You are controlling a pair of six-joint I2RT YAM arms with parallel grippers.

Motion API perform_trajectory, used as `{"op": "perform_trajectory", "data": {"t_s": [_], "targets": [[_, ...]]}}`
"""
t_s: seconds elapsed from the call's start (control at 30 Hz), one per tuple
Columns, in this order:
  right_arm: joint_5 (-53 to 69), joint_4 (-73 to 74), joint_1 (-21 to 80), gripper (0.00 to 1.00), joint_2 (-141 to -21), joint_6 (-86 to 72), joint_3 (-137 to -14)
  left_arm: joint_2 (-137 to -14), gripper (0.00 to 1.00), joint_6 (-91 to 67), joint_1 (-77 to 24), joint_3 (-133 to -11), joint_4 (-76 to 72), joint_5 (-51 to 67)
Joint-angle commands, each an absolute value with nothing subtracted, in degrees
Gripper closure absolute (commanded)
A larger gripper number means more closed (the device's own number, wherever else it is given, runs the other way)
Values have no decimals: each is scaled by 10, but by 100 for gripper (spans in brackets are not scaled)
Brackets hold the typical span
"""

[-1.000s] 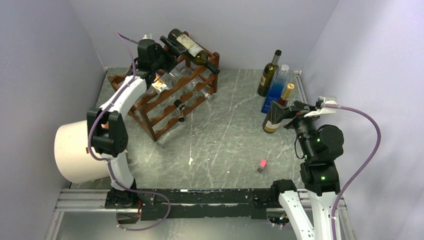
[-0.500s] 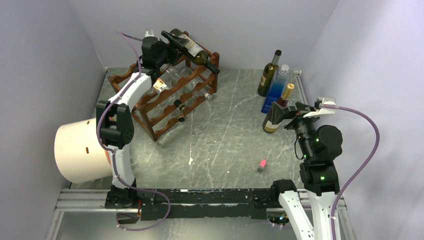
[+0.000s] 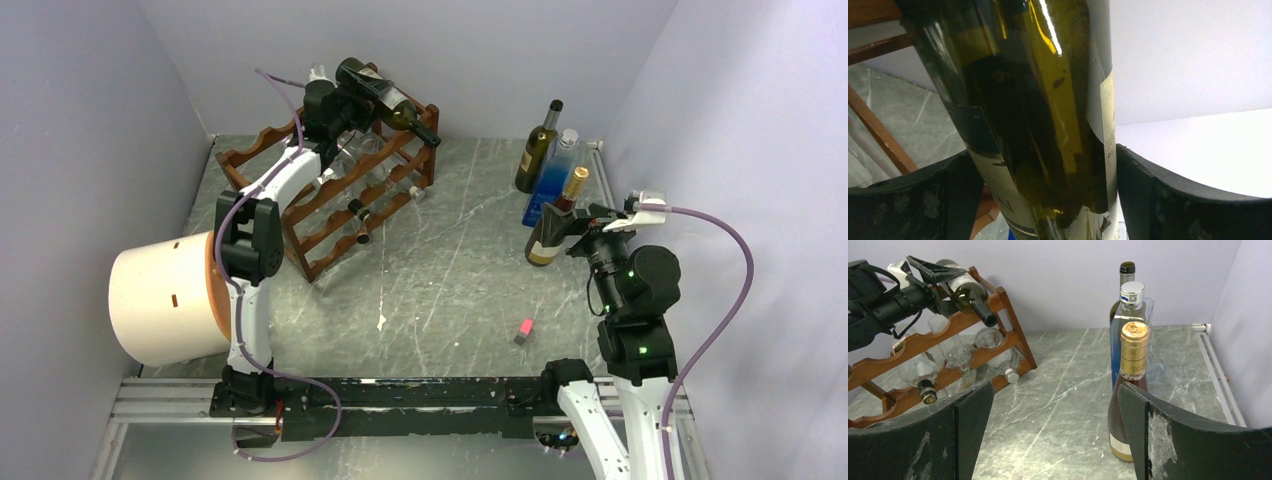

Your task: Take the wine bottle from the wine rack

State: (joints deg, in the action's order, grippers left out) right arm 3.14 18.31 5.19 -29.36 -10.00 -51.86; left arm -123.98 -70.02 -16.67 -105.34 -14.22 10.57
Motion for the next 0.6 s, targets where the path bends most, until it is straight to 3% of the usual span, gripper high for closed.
{"op": "perform_trajectory", "data": {"t_s": [0.0, 0.37, 0.47, 0.57], "targets": [[22, 173, 61, 0, -294, -90, -521, -1252, 1, -704, -171, -1071, -194, 111], [26, 179, 66, 0, -304, -89, -528, -1200, 69, -735, -160, -1033, -263, 144], [29, 181, 66, 0, -306, -91, -530, -1181, 84, -739, -155, -1032, -267, 156], [31, 184, 66, 0, -310, -94, -531, -1161, 92, -738, -152, -1041, -262, 166]]}}
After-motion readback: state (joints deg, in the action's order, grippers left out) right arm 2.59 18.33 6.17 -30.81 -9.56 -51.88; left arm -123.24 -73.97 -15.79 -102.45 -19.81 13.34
